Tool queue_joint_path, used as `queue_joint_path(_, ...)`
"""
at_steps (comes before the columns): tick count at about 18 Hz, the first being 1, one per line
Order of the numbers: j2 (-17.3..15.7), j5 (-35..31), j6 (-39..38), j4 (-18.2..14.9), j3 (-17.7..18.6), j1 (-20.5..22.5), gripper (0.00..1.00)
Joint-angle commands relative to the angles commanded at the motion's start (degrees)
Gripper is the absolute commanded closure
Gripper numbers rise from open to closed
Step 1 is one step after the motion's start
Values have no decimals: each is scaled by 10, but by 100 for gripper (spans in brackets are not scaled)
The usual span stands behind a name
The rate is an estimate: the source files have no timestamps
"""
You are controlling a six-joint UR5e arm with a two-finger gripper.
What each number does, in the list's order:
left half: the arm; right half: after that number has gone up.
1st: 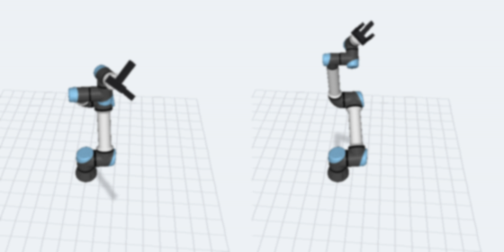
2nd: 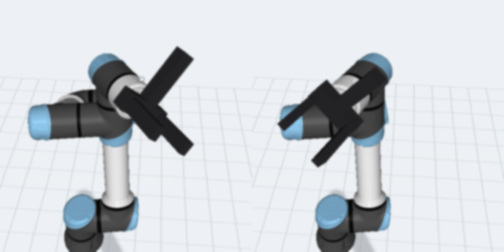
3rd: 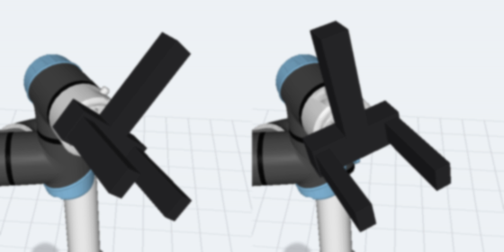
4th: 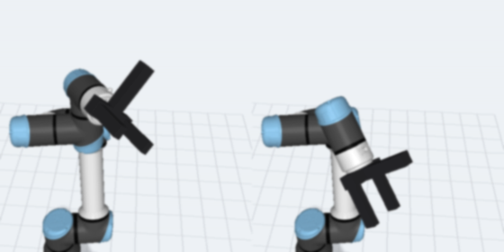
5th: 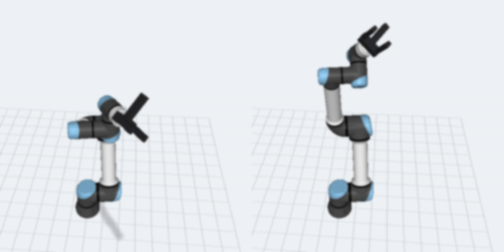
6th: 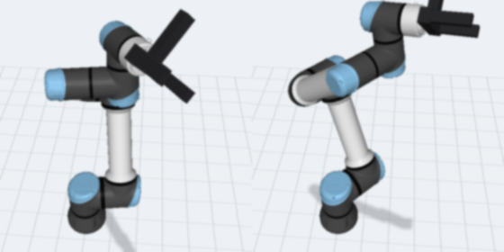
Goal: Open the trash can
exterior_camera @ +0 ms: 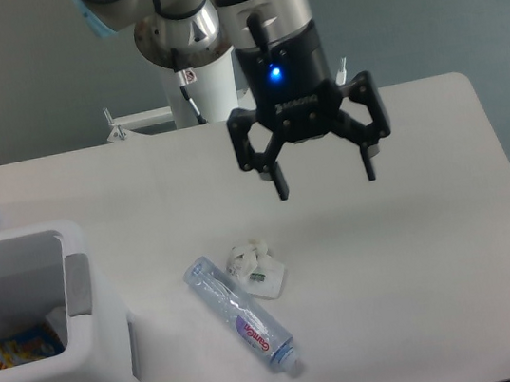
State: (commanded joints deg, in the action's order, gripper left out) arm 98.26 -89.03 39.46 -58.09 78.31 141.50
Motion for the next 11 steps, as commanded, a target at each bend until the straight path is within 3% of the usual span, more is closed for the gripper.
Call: queue_joint_path(11,-18,-21,133,-60,9,41,0)
